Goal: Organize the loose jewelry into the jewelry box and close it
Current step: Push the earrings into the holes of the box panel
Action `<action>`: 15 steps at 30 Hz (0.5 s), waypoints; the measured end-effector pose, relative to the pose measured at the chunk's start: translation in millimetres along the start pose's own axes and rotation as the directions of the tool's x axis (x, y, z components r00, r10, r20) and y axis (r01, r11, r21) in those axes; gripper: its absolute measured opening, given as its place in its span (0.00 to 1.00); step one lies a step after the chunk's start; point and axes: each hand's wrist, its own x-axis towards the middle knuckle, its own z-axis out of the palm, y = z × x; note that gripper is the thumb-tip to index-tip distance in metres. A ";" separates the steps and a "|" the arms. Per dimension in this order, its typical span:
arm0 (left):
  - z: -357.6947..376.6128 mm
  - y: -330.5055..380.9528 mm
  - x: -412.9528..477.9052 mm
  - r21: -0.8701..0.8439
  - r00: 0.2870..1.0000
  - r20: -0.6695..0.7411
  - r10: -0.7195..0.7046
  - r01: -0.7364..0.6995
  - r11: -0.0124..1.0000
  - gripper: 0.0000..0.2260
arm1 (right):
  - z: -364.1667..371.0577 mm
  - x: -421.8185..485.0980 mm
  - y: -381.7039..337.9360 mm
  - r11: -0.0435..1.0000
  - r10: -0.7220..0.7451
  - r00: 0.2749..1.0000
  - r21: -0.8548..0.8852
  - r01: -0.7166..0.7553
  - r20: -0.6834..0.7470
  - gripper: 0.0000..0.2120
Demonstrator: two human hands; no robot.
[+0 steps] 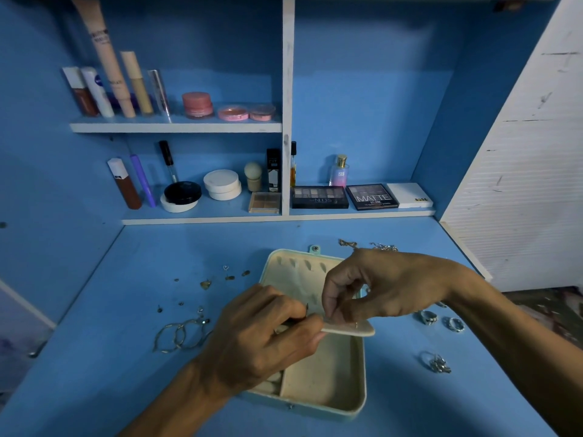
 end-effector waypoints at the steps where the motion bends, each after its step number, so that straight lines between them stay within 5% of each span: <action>1: -0.4 -0.3 0.4 -0.005 1.000 0.000 -0.002 0.002 1.000 0.05 | 0.4 0.9 -2.1 1.000 0.003 1.000 -0.025 -0.003 0.004 0.07; 15: -5.2 -3.0 10.3 -0.019 1.000 0.018 0.014 -0.014 1.000 0.07 | -7.2 6.5 -17.9 0.990 0.086 0.996 -0.119 -0.082 0.026 0.07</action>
